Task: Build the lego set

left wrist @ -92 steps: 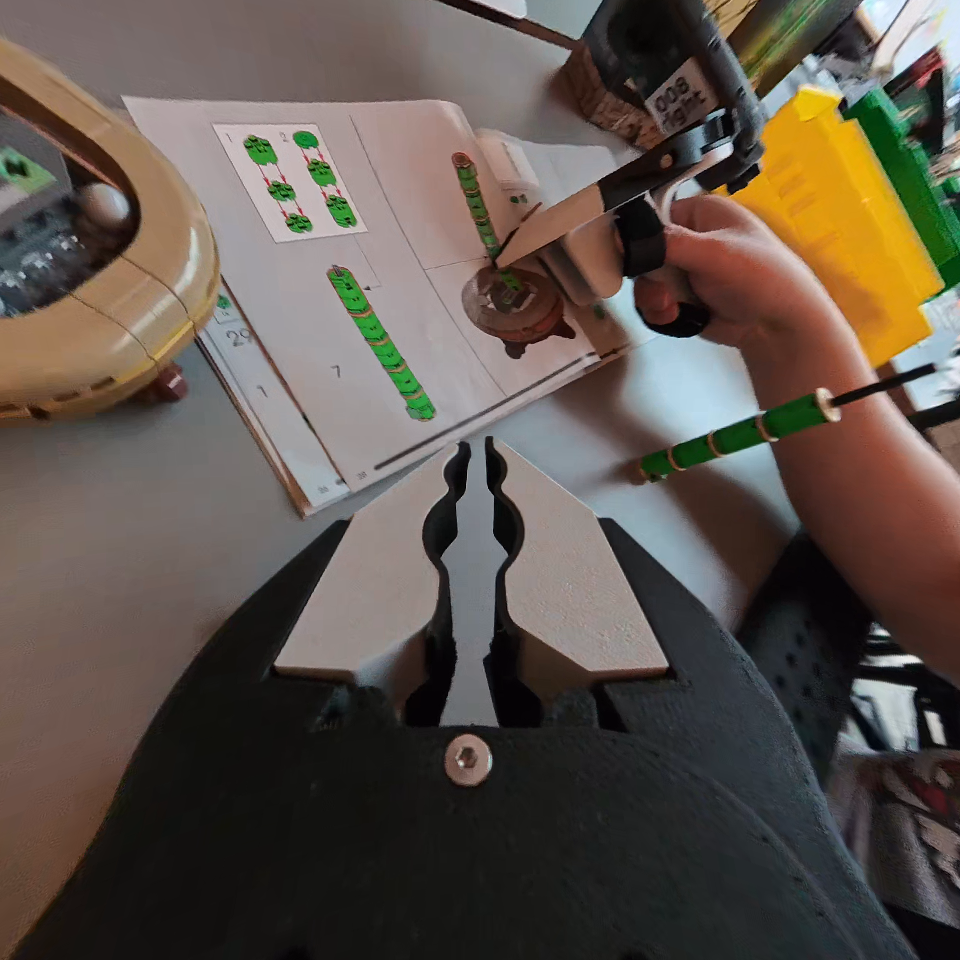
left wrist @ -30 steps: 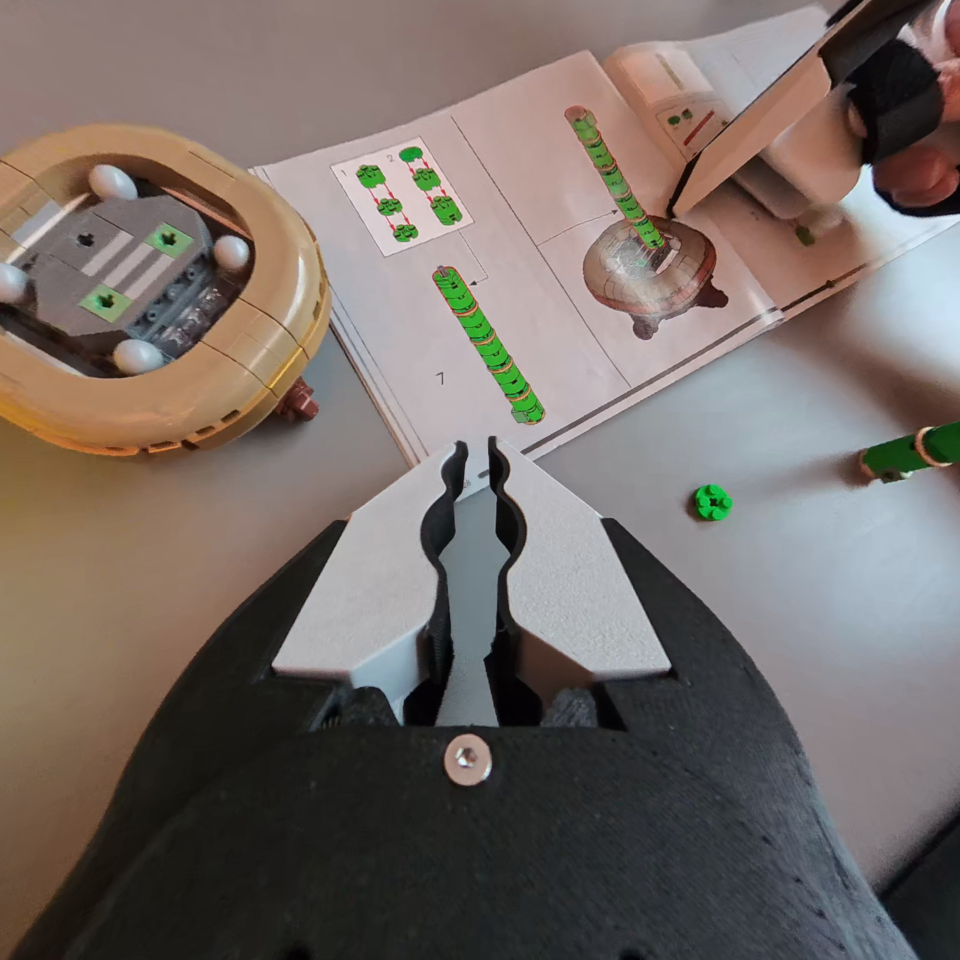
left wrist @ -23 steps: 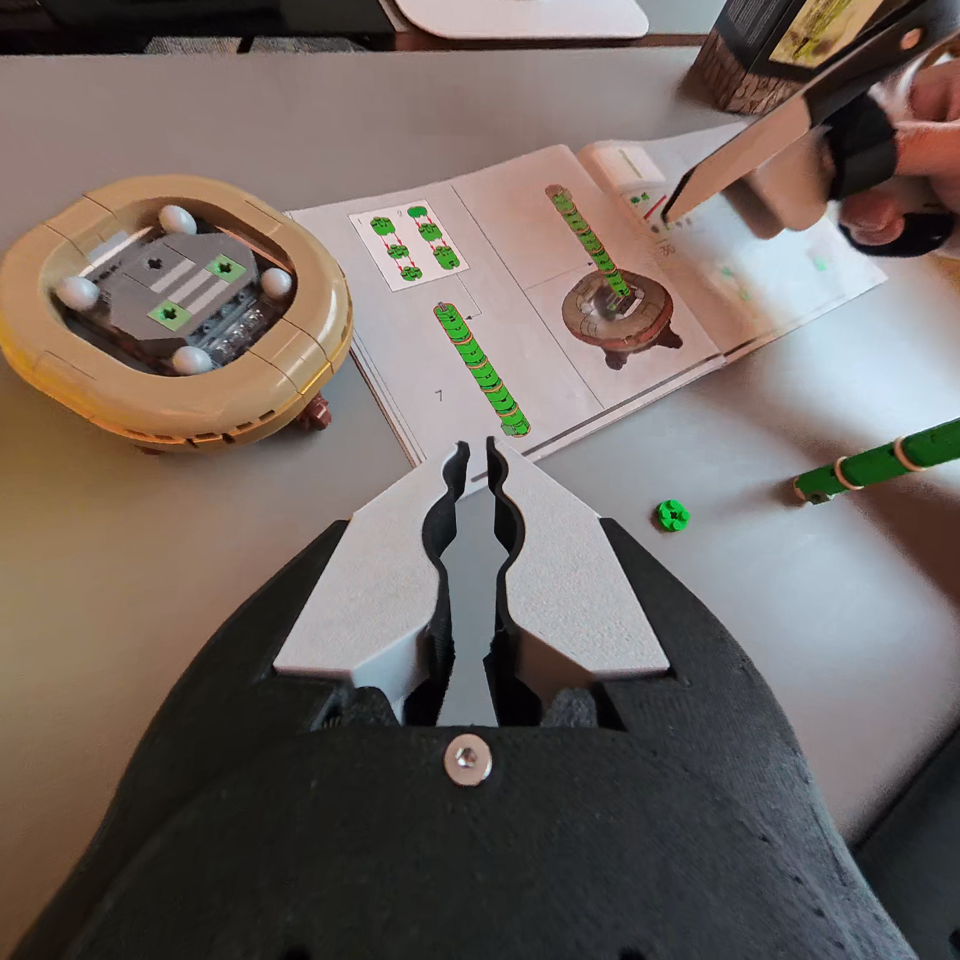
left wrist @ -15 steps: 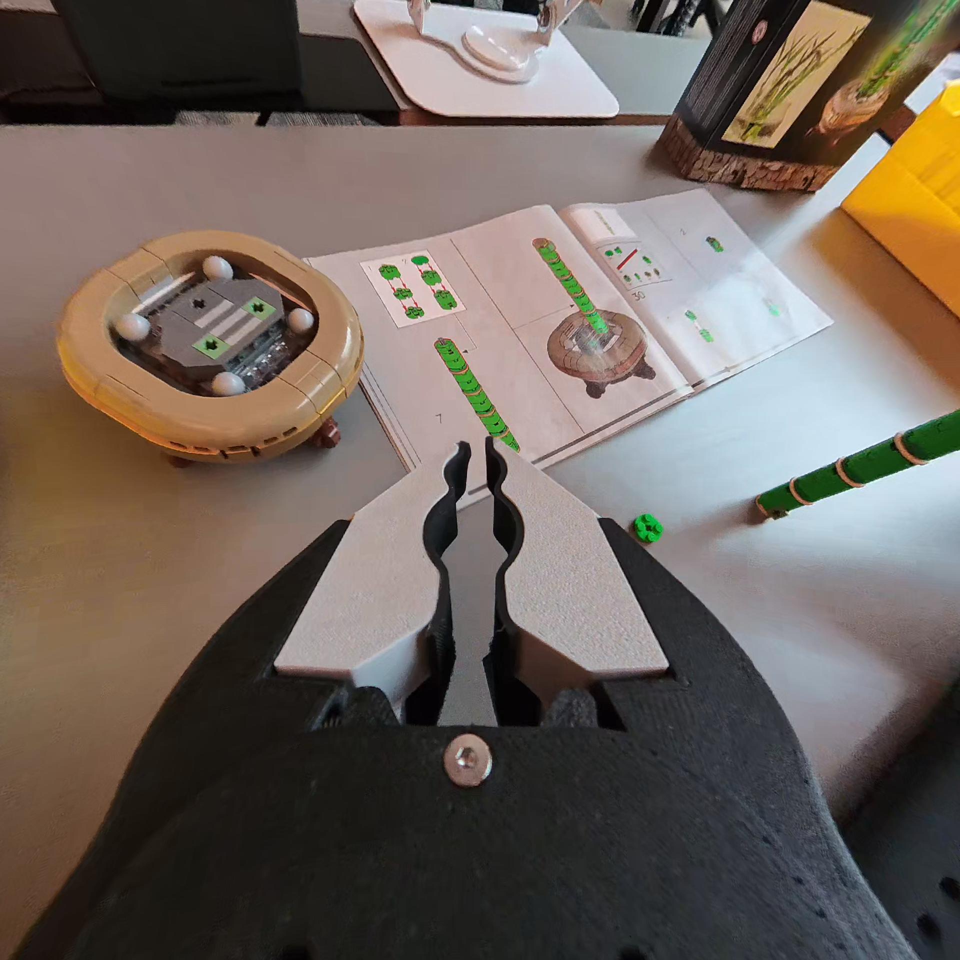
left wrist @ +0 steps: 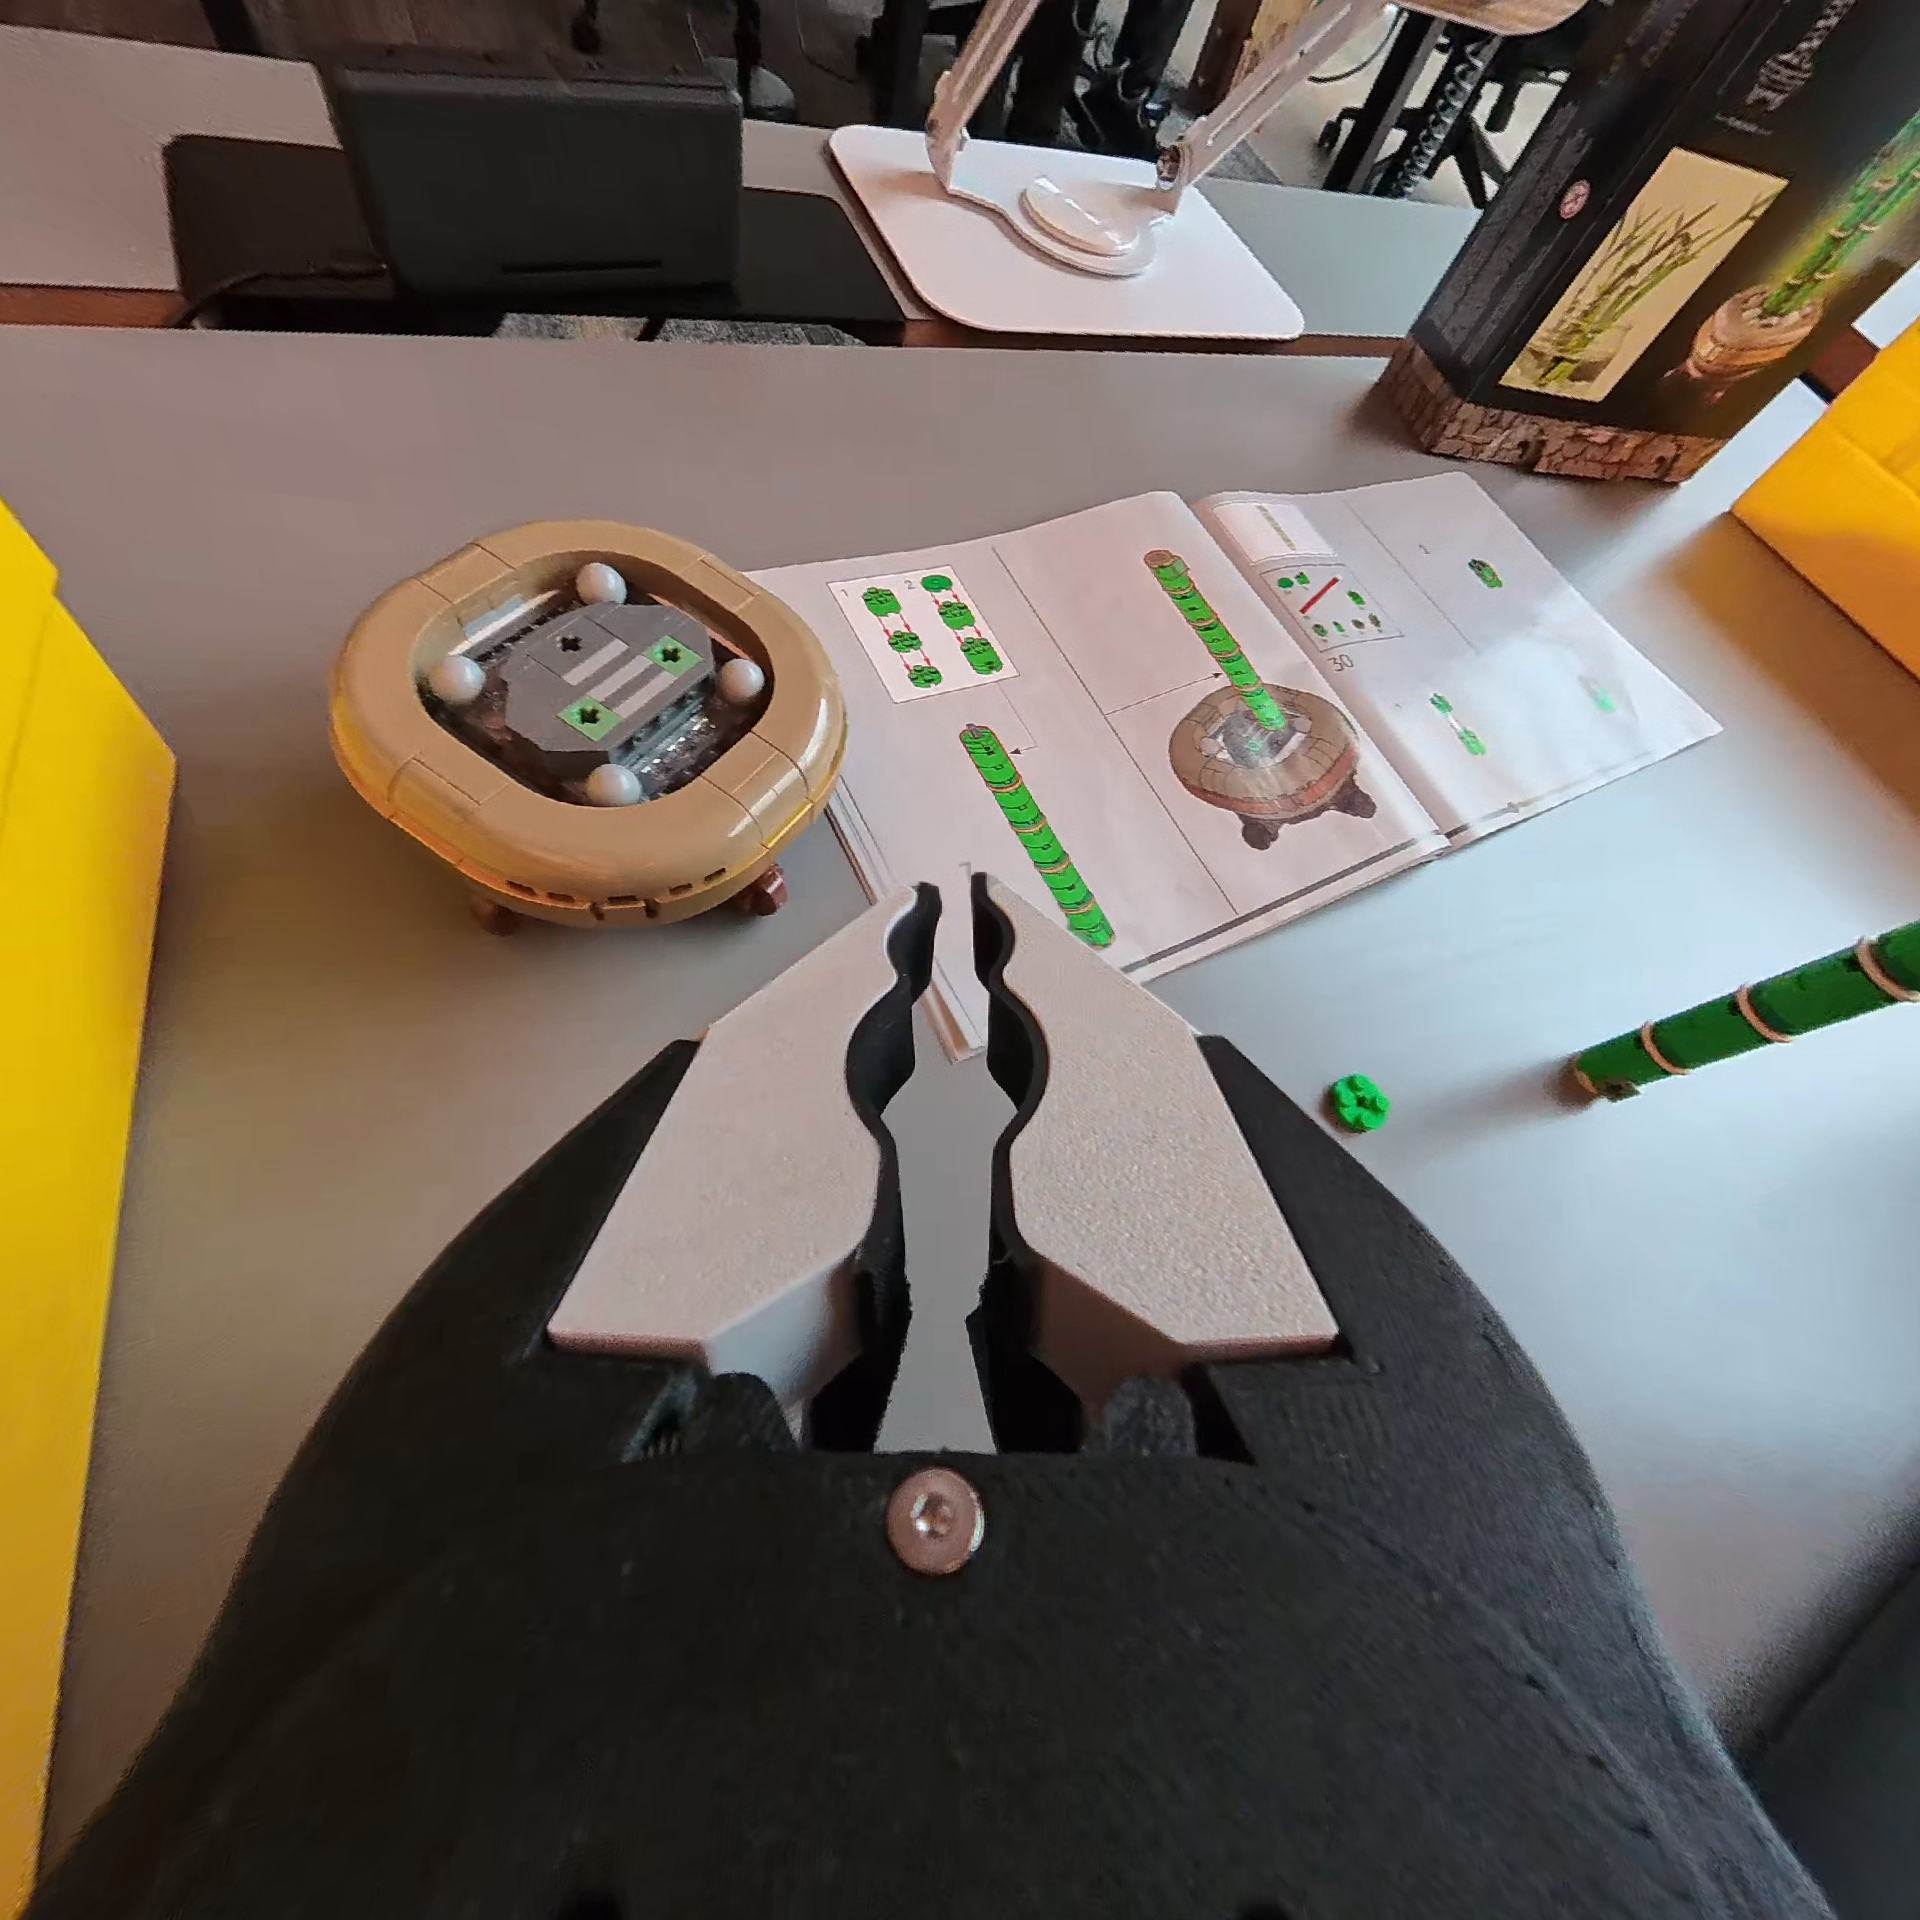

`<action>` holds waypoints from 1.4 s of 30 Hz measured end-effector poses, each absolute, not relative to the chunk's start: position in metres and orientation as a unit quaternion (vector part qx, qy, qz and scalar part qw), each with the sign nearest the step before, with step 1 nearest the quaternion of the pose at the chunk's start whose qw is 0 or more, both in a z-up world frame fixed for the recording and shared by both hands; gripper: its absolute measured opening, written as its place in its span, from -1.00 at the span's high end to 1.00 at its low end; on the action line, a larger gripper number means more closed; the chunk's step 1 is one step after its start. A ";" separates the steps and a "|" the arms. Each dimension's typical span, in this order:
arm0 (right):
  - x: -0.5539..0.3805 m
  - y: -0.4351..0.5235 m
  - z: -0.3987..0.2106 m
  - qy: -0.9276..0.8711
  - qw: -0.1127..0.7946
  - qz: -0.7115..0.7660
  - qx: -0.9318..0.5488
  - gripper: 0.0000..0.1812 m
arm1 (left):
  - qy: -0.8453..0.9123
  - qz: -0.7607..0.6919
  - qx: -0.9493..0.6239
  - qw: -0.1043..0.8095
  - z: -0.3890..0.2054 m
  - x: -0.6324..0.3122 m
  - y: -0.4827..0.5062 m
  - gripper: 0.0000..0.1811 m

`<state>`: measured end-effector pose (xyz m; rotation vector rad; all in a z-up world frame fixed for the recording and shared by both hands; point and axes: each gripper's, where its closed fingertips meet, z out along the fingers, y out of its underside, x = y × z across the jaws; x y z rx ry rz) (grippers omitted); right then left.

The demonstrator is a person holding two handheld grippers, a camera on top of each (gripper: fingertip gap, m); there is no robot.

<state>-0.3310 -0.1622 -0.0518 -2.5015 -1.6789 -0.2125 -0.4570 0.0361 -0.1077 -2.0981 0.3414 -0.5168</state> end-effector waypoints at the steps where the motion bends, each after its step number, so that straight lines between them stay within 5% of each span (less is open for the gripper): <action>1: -0.334 -0.167 -0.054 -0.558 0.058 -0.061 -0.825 1.00 | 0.137 -0.205 -0.850 0.465 -0.106 -0.460 0.037 0.94; 23: -0.330 -0.166 -0.084 -0.605 -0.074 0.029 -0.793 1.00 | 0.122 -0.166 -0.844 0.495 -0.095 -0.481 0.042 0.95; 31: -0.310 -0.144 -0.074 -0.557 -0.051 0.041 -0.828 1.00 | 0.065 -0.172 -0.800 0.571 -0.049 -0.520 0.030 0.92; 42: -0.289 -0.132 -0.069 -0.524 -0.051 0.055 -0.848 1.00 | 0.068 -0.160 -0.827 0.534 -0.064 -0.521 0.030 0.85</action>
